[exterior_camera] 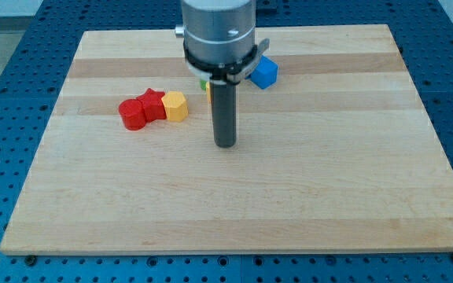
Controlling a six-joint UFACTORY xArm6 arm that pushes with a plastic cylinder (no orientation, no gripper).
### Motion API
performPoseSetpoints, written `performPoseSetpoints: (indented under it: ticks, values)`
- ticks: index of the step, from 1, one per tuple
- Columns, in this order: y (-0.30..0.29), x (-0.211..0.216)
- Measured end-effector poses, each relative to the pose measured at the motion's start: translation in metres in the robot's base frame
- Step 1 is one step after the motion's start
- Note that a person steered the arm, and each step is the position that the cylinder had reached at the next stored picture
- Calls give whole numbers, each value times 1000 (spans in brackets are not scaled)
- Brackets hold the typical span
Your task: Separate the red star from the red circle
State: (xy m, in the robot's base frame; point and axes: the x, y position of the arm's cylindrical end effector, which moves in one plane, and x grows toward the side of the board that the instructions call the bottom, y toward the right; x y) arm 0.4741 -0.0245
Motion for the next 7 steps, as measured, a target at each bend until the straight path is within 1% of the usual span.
performPoseSetpoints:
  ticks: [1,4,5,7]
  values:
    - [-24,11]
    - [-132,8]
    - [-155,-9]
    - [-171,-63]
